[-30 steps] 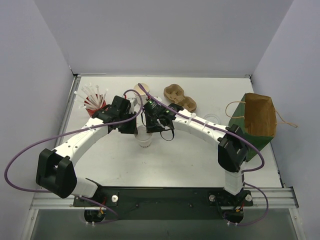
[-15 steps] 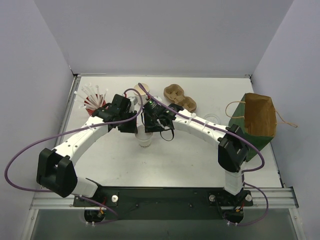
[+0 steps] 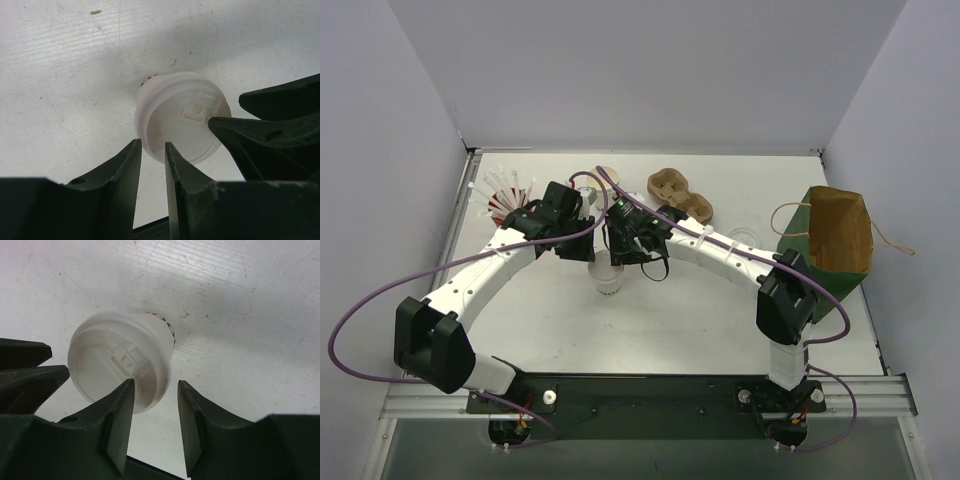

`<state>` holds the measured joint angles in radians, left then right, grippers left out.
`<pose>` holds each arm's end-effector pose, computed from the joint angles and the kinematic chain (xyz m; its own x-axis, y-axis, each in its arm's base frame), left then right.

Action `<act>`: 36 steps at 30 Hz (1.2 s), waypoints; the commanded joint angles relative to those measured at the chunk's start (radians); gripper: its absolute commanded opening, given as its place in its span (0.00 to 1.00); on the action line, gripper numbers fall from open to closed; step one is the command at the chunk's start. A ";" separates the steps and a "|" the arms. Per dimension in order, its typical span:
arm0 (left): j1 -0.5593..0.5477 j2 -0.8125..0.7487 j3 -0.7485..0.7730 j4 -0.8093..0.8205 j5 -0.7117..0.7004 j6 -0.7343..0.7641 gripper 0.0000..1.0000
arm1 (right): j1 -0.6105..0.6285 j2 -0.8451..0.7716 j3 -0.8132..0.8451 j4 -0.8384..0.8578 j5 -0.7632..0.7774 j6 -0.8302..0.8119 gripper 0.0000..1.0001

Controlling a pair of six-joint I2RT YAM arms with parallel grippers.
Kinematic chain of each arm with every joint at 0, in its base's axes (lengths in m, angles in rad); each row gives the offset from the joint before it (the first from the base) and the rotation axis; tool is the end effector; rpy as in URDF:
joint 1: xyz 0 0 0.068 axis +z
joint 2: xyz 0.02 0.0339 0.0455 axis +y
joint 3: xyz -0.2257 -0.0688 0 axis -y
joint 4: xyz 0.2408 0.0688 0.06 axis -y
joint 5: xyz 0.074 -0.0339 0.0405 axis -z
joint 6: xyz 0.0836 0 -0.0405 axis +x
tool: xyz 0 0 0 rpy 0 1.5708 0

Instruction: Pack the takeout coffee

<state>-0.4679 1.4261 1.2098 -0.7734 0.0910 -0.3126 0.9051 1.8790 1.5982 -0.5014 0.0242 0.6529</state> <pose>0.2838 -0.1519 0.2123 -0.8617 0.0923 -0.4990 0.2403 0.9403 -0.2411 0.2784 0.3513 0.2084 -0.8170 -0.0571 -0.5738 -0.3517 0.8379 0.4174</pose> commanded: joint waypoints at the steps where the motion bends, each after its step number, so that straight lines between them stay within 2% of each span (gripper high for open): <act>1: -0.002 -0.019 0.039 0.000 0.007 -0.006 0.35 | 0.005 -0.073 0.045 -0.042 0.051 -0.009 0.35; 8: 0.002 -0.013 0.024 0.029 0.004 -0.019 0.34 | 0.009 -0.089 0.060 -0.042 0.054 -0.012 0.27; 23: 0.008 0.091 0.093 0.036 0.006 0.023 0.33 | 0.014 -0.060 0.060 -0.057 0.039 -0.012 0.26; 29: 0.008 0.126 0.002 0.081 0.004 0.017 0.33 | 0.015 0.023 0.023 -0.029 0.003 0.008 0.19; 36: 0.008 0.089 -0.047 0.100 0.001 0.004 0.32 | 0.014 0.006 -0.009 -0.020 0.025 0.005 0.17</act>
<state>-0.4545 1.5108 1.2007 -0.6689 0.1020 -0.3225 0.9092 1.8889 1.6081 -0.5018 0.0288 0.6651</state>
